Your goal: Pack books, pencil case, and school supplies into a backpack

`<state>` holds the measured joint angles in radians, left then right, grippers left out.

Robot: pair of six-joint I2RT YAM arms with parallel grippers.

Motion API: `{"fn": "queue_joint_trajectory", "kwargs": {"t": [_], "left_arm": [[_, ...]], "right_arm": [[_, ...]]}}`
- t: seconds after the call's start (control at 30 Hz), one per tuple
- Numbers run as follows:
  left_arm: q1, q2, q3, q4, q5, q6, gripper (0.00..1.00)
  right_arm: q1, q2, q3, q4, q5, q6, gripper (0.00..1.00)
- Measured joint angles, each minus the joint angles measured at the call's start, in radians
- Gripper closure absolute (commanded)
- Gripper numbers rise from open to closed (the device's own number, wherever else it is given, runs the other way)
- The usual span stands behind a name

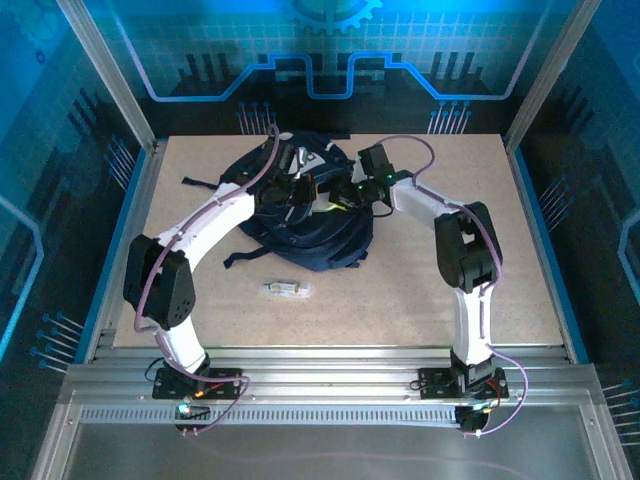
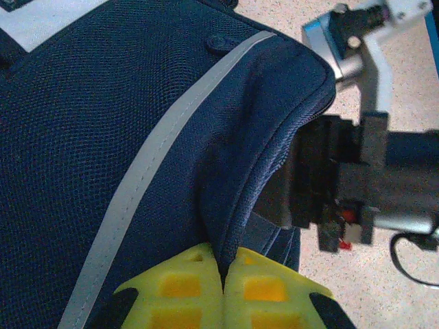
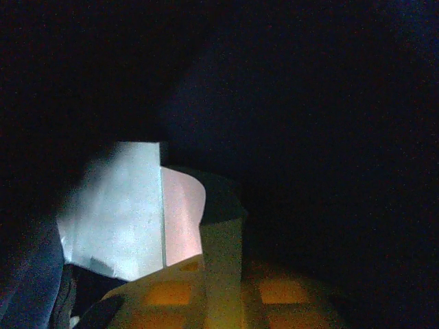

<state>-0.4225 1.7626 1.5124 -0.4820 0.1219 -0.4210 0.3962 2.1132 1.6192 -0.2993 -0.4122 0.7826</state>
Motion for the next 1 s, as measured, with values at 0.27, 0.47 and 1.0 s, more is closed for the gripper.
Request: {"fn": "queue_joint_trajectory", "kwargs": {"t": [0.27,0.47,1.0], "left_arm": [[0.001,-0.006,-0.002,0.025,0.004,-0.018,1.0],[0.0,-0.01,-0.002,0.044,0.024,-0.025,1.0],[-0.006,-0.016,-0.002,0.038,0.049,-0.026,1.0]], "right_arm": [[0.003,0.039,0.1,-0.05,0.055,-0.016,0.31],[-0.001,-0.027,0.097,-0.15,0.121,-0.093,0.22],[-0.05,-0.247,-0.079,-0.275,0.262,-0.206,0.77]]}}
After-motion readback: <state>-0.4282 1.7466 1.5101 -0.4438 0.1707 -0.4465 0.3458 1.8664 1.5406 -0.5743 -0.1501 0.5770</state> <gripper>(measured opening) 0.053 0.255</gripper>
